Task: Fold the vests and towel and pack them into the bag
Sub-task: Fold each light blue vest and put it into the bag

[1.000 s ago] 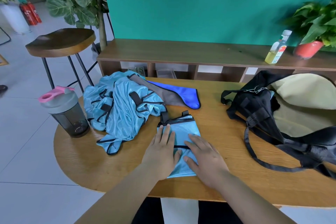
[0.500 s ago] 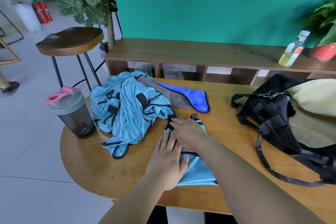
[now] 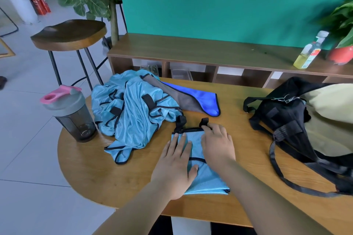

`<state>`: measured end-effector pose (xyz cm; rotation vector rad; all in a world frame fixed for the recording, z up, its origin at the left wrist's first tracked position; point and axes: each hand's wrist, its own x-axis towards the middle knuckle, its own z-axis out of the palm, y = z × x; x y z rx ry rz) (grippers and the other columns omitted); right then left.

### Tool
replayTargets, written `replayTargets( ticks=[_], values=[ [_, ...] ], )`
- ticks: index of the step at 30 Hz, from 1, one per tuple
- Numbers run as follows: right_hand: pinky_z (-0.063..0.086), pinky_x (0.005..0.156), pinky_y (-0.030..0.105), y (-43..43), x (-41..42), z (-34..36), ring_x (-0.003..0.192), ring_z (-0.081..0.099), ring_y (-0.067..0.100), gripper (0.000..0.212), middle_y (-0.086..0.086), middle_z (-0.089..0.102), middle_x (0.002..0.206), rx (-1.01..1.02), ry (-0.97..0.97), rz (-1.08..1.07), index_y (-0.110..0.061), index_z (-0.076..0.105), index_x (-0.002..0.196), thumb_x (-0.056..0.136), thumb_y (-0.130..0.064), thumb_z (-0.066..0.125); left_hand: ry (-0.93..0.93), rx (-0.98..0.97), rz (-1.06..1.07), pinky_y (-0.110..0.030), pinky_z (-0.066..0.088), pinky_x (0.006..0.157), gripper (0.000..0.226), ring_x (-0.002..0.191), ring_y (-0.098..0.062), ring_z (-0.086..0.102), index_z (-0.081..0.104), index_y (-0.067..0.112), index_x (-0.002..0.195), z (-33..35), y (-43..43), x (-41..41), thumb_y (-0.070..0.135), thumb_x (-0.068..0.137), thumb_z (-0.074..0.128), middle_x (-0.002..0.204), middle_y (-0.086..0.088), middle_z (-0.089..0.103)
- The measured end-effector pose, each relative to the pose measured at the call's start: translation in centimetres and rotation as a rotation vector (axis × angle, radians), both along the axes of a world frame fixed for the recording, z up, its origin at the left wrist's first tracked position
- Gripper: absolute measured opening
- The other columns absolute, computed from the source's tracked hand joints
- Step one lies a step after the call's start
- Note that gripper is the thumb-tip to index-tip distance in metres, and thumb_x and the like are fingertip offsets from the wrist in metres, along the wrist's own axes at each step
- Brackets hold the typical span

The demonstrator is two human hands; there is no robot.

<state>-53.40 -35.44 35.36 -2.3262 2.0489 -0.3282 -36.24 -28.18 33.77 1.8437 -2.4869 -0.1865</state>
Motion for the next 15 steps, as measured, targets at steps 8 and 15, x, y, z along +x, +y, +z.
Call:
replayTargets(
  ticks=[8,15],
  values=[
    [0.045,0.109,0.042,-1.8,0.2,2.2,0.137,0.042,0.025,0.045,0.002,0.046,0.151,-0.111,-0.035,-0.041,-0.019,0.053,0.148,0.103,-0.024,0.050,0.008,0.010,0.005,-0.045,-0.008,0.131,0.077,0.156,-0.022,-0.032,-0.006,0.023,0.168,0.2,0.2,0.1,0.066,0.105,0.009,0.172,0.000,-0.027],
    [0.019,0.128,0.039,-2.4,3.1,1.8,0.158,0.018,0.015,0.053,-0.011,0.025,0.171,0.324,-0.039,0.501,-0.027,0.031,0.165,0.113,-0.035,0.032,0.011,-0.017,-0.021,-0.046,-0.003,0.131,0.079,0.159,-0.023,-0.024,0.000,0.018,0.168,-0.1,0.1,0.2,0.065,0.105,0.010,0.175,-0.006,-0.010]
  ],
)
